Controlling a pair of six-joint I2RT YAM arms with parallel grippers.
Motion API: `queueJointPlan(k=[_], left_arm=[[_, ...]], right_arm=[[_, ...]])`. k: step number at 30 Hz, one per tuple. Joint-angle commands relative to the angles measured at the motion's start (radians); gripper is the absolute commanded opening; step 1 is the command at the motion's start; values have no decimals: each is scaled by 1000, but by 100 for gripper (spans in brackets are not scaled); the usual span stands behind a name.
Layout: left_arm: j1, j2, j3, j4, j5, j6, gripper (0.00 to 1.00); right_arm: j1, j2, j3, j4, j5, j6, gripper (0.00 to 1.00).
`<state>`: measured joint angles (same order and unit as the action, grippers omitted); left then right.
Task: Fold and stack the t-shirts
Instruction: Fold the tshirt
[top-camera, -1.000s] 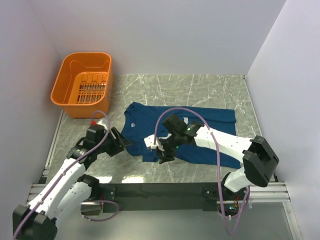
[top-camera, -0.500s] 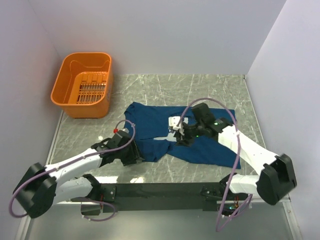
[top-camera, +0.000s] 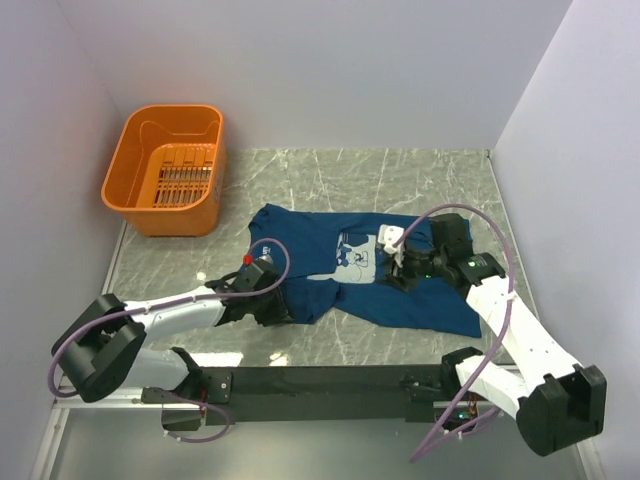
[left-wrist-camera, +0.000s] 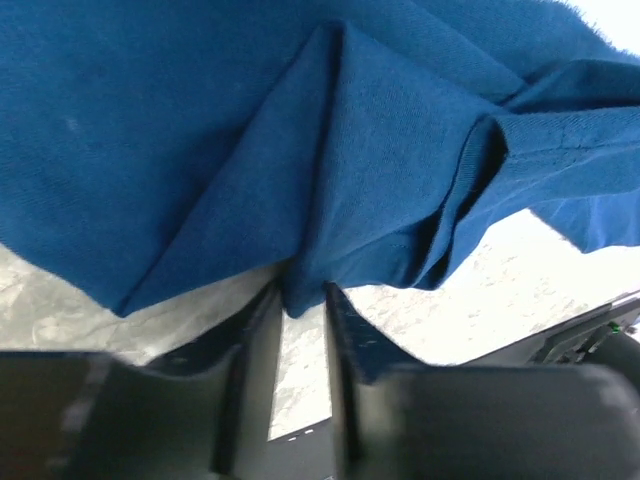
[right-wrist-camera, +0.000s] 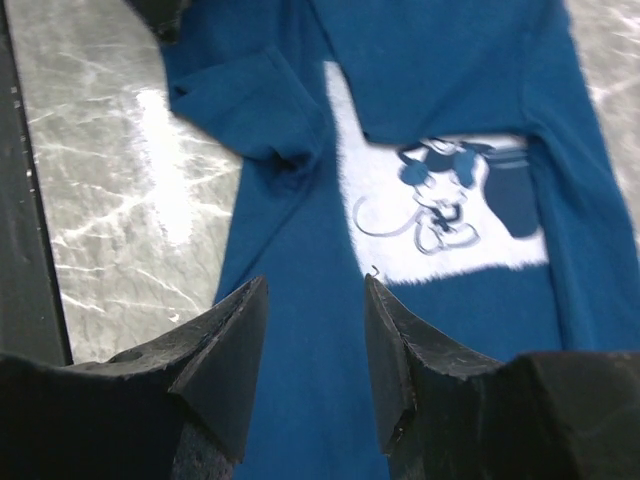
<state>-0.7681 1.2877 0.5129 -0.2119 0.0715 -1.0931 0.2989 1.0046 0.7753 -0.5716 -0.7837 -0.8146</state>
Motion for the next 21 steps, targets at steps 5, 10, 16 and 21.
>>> queueJointPlan(k=[5, 10, 16, 21], left_arm=[[-31, -17, 29, -7, -68, 19, 1], [-37, -169, 87, -96, -101, 36, 1], [-33, -289, 131, -141, -79, 38, 1], [-27, -330, 131, -139, -61, 42, 1]], right_arm=[[-69, -81, 18, -85, -8, -49, 50], [-84, -87, 79, -324, 130, -208, 50], [-249, -136, 67, -493, 342, -379, 50], [-568, -135, -39, -522, 521, -523, 51]])
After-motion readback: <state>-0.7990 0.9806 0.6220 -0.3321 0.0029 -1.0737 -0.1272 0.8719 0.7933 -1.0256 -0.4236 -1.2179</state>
